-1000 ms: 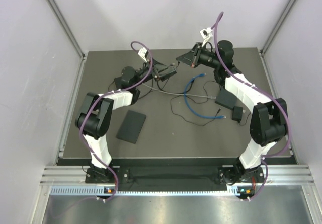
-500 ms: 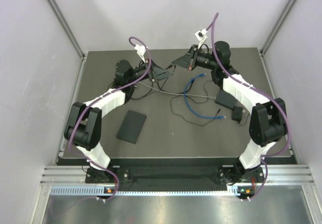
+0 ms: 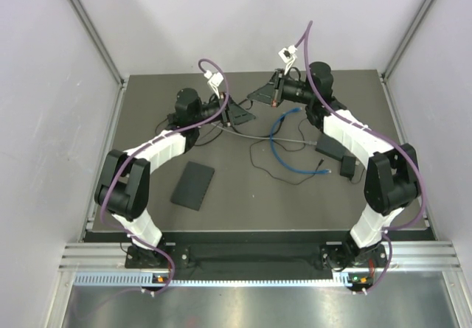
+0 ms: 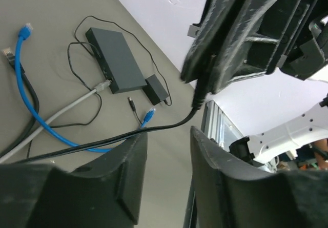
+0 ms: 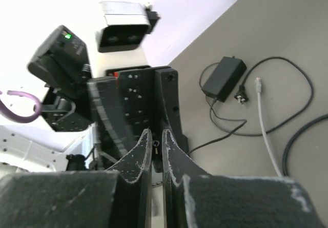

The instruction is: Insert the plug into the switch port

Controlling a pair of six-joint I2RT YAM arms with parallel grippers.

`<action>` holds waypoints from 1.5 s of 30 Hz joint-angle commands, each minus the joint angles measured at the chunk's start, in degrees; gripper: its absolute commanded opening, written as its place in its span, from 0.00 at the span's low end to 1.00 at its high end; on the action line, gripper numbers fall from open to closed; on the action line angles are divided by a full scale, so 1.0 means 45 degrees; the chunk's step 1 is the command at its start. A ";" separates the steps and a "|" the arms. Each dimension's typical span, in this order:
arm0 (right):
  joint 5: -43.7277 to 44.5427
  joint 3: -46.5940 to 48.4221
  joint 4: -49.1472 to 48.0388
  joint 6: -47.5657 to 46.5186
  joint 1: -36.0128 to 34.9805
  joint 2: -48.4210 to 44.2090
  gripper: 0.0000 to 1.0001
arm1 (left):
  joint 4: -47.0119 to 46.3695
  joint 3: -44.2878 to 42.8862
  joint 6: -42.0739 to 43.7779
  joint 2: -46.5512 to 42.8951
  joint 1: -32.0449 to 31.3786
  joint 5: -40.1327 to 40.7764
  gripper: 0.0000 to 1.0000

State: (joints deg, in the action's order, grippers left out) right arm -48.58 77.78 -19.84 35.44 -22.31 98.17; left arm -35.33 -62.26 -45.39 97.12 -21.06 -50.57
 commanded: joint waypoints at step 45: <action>-0.0611 0.0958 0.0951 -0.0923 -0.1039 0.0020 0.00 | 0.3185 0.0103 0.7665 -0.2070 -0.0164 -0.1262 0.00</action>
State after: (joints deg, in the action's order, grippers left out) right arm -50.65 79.64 -12.25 31.57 -26.11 98.15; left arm -16.49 -62.13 -10.55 88.66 -21.80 -53.58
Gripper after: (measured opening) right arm 0.036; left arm 0.049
